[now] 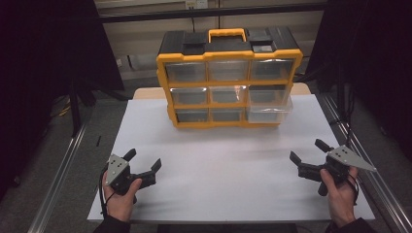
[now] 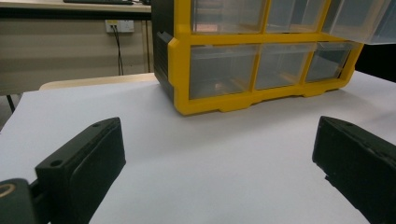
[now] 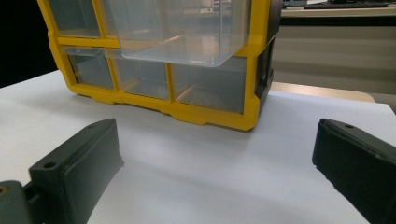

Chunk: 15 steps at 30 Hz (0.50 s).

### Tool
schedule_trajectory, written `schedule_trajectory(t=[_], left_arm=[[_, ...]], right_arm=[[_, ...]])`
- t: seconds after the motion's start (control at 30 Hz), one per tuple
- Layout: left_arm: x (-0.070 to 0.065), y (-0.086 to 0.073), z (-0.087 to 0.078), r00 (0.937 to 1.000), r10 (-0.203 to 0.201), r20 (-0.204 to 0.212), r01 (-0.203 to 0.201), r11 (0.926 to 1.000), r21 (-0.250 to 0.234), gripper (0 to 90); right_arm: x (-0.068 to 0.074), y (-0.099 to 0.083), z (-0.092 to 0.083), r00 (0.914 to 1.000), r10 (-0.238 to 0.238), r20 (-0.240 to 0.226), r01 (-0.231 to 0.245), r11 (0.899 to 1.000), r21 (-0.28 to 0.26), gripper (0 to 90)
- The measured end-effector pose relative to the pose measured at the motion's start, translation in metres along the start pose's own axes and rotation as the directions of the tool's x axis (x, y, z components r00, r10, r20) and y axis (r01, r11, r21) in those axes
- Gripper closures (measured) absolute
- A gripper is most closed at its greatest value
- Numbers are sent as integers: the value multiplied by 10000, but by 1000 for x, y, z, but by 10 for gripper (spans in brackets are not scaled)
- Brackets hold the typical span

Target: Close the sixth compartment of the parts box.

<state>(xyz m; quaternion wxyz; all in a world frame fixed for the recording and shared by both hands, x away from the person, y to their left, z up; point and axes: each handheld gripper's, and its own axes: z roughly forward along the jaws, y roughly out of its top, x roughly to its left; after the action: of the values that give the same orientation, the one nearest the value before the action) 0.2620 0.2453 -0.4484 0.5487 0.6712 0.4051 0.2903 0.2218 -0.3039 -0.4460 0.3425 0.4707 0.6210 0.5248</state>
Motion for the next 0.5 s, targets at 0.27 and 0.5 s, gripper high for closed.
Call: schedule_trajectory(t=[0.27,0.5], left_arm=[[0,0,1,10000,-30,-67,30,10000,24,25],[1,1,2,10000,32,-46,-32,10000,69,25]], right_arm=[[1,-1,-2,10000,-54,-80,53,9999,-143,0],[2,1,-2,9998,106,-159,-110,9997,-223,0]])
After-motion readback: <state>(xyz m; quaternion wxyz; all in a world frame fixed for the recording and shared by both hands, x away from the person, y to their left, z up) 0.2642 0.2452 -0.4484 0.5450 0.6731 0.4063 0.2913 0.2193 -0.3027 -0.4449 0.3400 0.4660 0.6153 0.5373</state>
